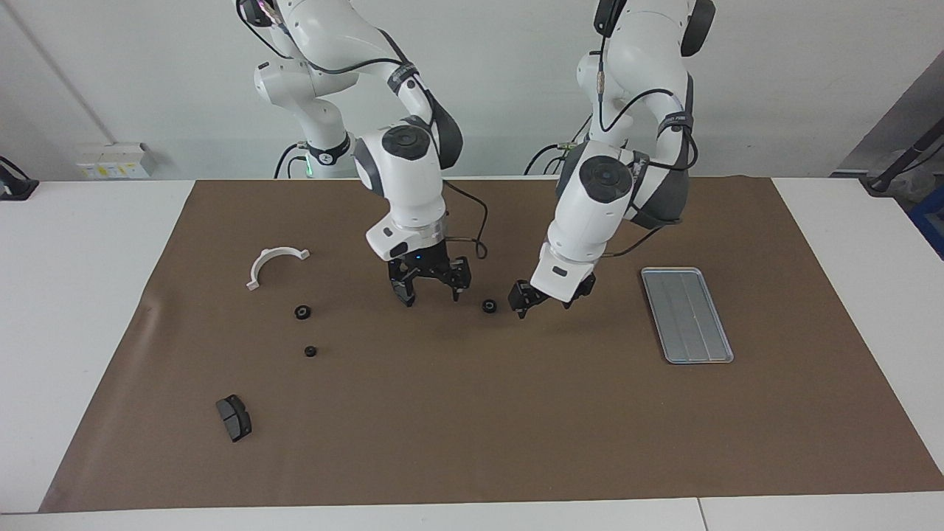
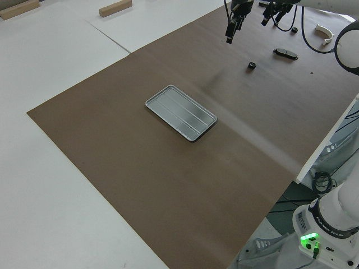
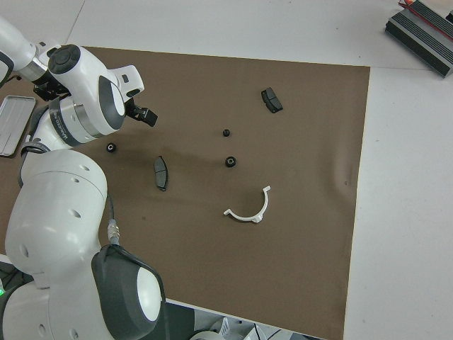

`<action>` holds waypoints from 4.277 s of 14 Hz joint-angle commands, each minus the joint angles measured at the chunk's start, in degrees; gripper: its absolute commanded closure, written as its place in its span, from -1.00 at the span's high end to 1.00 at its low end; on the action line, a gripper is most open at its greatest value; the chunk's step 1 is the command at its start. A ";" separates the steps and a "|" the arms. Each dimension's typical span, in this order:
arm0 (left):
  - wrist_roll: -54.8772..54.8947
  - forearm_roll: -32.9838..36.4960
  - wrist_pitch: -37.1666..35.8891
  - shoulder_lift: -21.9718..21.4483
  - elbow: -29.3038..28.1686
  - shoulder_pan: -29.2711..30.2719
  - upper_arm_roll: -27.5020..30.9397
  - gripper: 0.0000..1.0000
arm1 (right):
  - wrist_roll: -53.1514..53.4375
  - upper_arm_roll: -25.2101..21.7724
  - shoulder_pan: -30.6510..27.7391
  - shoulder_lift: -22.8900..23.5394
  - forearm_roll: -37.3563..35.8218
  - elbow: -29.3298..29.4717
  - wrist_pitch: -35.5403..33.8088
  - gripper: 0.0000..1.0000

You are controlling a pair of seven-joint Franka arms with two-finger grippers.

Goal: Pick bearing gear from pile to tray

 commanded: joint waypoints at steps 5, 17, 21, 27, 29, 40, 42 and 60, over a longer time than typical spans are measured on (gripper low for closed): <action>-1.32 3.63 0.40 2.42 -0.20 -4.70 1.05 1.00 | -29.63 0.94 -14.57 -2.07 0.35 -4.90 -0.48 1.00; -3.70 3.98 11.39 -0.83 -14.09 -8.13 1.05 0.77 | -58.42 0.94 -22.76 -4.98 5.10 -21.43 8.39 0.95; -3.79 3.98 11.75 -1.10 -14.97 -9.10 0.97 0.51 | -58.61 0.94 -22.85 -5.33 5.10 -23.20 9.44 0.61; -3.70 4.07 15.26 -2.06 -18.74 -10.50 0.97 0.42 | -58.35 0.85 -22.77 -5.06 5.10 -25.13 12.70 0.33; -3.70 4.07 16.05 -2.33 -19.37 -10.51 0.97 0.40 | -57.99 0.85 -22.85 -4.80 5.10 -25.13 13.05 0.33; -3.70 4.07 17.20 -2.77 -21.04 -11.47 1.05 0.24 | -58.17 0.85 -23.29 -4.80 5.10 -26.10 15.16 0.05; -3.70 4.16 17.20 -2.77 -20.95 -11.56 1.05 0.23 | -57.99 0.85 -23.29 -4.71 5.10 -26.10 15.16 -0.45; -2.99 10.66 19.75 0.13 -19.63 -10.86 1.05 0.22 | -38.33 2.16 -19.70 -9.46 5.10 -17.49 1.19 -1.00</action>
